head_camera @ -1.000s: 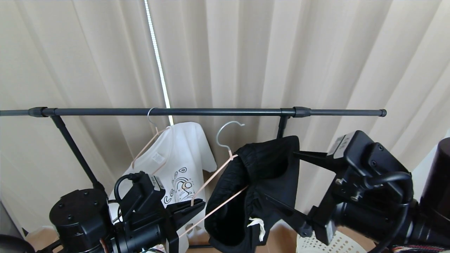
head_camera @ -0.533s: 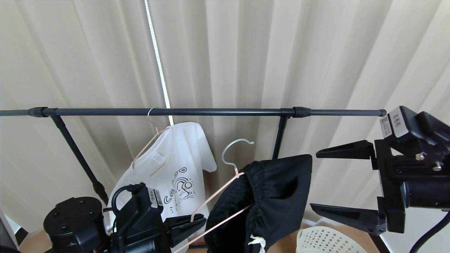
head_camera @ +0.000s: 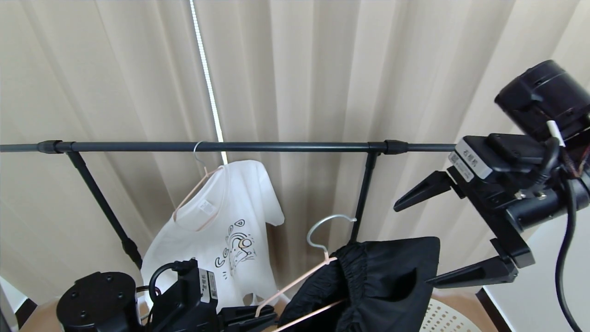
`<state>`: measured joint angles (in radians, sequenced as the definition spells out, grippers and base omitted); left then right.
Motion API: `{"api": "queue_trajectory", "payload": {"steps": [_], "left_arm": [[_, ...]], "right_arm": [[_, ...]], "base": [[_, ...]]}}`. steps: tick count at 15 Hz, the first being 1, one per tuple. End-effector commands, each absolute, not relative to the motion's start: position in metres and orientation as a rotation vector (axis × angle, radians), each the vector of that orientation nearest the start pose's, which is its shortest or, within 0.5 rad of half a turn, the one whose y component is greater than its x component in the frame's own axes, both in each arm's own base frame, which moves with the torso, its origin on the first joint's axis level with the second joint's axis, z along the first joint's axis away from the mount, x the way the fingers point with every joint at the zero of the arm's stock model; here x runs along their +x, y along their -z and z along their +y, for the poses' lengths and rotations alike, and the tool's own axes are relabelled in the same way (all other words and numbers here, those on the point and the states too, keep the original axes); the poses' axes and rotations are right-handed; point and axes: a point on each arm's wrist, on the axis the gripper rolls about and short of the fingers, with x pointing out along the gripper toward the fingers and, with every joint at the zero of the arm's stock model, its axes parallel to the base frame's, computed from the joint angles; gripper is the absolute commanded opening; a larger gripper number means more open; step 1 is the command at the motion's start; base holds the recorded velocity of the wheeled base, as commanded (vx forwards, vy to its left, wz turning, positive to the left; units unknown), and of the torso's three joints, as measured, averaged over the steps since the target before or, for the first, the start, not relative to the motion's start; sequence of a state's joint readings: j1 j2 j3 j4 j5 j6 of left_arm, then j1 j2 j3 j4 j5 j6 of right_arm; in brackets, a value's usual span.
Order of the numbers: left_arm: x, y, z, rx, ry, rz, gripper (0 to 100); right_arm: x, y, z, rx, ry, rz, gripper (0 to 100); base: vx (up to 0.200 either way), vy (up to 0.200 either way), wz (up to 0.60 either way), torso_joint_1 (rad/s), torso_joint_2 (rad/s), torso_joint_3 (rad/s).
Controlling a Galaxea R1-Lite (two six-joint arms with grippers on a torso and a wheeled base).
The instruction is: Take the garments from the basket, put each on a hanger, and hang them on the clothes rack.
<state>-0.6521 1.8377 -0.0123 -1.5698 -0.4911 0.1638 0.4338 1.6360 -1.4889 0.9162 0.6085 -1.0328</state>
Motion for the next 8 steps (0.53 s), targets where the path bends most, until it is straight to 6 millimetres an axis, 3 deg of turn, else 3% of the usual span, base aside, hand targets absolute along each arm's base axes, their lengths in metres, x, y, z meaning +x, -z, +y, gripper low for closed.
{"api": "queue_trajectory", "payload": {"steps": [1,8], "left_arm": [[0.154,-0.076,-0.135,0.168,1.171,0.175,0],[0.152,-0.076,-0.138,0.172,1.191,0.171,0]], "right_arm": [[0.254,-0.237,0.134,-0.703,-1.475,0.584,100],[0.253,-0.22,0.15,-0.634,-1.589,0.609,100]], "base": [[0.0,0.0,0.0,0.0,0.0,0.0],[0.0,0.0,0.0,0.0,0.0,0.0]]}}
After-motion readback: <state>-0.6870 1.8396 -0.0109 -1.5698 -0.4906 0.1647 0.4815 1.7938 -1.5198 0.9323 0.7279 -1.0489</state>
